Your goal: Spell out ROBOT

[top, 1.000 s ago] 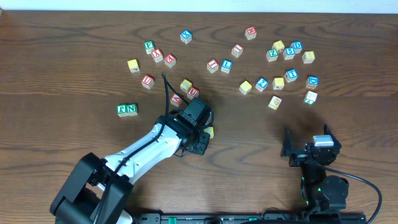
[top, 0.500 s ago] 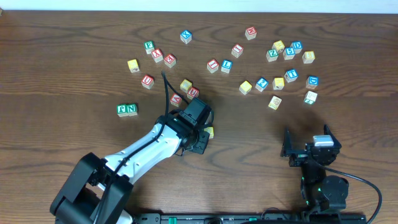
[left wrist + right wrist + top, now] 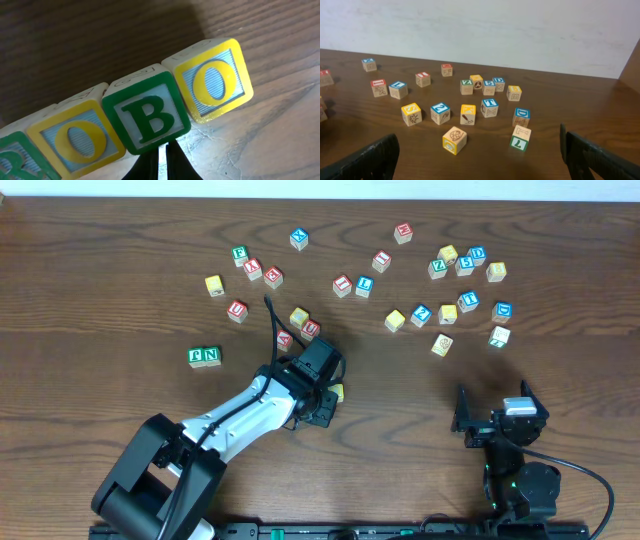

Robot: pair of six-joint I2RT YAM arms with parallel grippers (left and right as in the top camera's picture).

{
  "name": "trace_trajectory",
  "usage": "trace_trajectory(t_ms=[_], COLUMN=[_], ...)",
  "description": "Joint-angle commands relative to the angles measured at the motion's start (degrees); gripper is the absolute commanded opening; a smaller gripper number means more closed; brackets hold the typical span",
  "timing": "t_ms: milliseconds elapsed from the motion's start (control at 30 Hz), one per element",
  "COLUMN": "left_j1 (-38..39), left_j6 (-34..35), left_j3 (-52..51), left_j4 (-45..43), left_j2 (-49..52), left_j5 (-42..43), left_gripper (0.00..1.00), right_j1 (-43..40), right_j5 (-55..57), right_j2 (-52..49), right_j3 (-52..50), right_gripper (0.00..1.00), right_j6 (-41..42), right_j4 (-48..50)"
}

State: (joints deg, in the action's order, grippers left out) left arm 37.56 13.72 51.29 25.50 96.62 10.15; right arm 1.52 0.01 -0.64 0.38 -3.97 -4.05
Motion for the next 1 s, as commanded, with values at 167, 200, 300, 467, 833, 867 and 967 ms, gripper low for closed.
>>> trace_trajectory(t_ms=[167, 200, 300, 467, 833, 867, 967], left_j1=[0.02, 0.02, 0.02, 0.02, 0.04, 0.04, 0.02], left_j6=[0.28, 0.28, 0.28, 0.28, 0.39, 0.50, 0.50], left_j3=[-0.37, -0.37, -0.33, -0.04, 0.04, 0.04, 0.07], left_j4=[-0.37, -0.55, -0.63, -0.61, -0.13, 0.07, 0.31], left_j2=[0.44, 0.42, 0.28, 0.28, -0.33, -0.72, -2.10], left_j5=[-0.72, -0.72, -0.72, -0.52, 2.93, 2.91, 2.91], left_gripper=[0.07, 0.08, 0.07, 0.08, 0.08, 0.08, 0.07], right_j1=[-0.35, -0.35, -0.35, -0.35, -0.35, -0.35, -0.35], right_j5=[0.50, 0.50, 0.50, 0.50, 0.50, 0.50, 0.50], right_j2=[0.26, 0.26, 0.26, 0.26, 0.26, 0.26, 0.26], right_j3=[-0.07, -0.07, -0.07, -0.07, -0.07, -0.07, -0.07], right_gripper=[0.99, 0.99, 0.99, 0.99, 0.99, 0.99, 0.99], right_j6=[0.52, 0.50, 0.50, 0.50, 0.50, 0.52, 0.50], right_j4=[-0.26, -0.24, -0.26, -0.24, -0.26, -0.26, -0.26])
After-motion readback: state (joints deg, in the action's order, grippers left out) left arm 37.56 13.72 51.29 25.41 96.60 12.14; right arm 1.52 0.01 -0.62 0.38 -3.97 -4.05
